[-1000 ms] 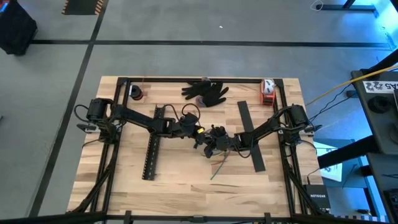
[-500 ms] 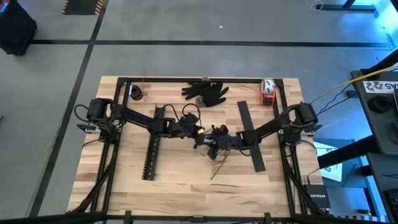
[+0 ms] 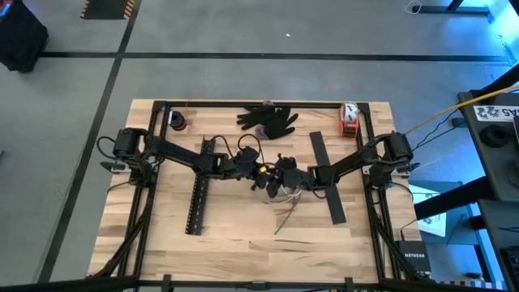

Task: Ziptie cables
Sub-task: Wrap the cable wires together using the black zip tie

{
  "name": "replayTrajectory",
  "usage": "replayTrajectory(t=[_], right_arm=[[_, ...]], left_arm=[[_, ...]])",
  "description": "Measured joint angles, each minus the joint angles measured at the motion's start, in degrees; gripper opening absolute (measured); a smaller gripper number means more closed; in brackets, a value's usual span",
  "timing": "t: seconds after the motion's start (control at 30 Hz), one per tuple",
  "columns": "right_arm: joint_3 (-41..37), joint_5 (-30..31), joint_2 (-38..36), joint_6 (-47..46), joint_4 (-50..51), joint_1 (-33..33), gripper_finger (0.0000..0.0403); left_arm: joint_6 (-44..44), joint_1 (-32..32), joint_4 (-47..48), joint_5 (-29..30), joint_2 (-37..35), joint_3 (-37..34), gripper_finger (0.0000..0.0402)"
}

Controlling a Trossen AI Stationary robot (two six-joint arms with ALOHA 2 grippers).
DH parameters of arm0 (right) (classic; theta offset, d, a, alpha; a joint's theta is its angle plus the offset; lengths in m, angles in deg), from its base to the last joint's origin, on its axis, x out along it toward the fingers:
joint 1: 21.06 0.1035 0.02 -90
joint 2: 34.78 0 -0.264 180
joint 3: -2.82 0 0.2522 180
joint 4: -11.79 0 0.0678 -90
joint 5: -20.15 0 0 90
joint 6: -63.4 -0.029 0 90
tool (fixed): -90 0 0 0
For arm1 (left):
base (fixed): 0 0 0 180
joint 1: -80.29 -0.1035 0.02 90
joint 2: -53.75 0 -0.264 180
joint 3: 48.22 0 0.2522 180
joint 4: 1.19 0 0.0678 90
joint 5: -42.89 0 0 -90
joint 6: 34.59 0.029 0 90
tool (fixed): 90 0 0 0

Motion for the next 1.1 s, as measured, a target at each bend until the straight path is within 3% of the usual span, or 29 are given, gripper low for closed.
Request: replayTrajectory(t=[0.3,0.5,0.7,1.1], right_arm=[[0.00,-4.06,1.38,-0.19,-0.89,-0.23,0.0119],[0.02,-3.08,1.89,0.36,-1.39,-0.23,0.0079],[0.02,-3.53,2.42,0.48,-1.78,-0.22,0.0011],[0.14,-2.14,9.01,1.46,-1.71,2.61,0.0006]], left_arm=[[0.00,0.00,-0.03,0.00,0.00,0.00,0.0000],[-0.02,0.00,-0.04,0.00,0.00,0.00,0.0000],[0.00,-0.13,-0.59,-0.07,0.00,-0.06,0.0000],[1.95,-2.36,-6.36,-0.39,-4.12,-0.17,0.0000]])
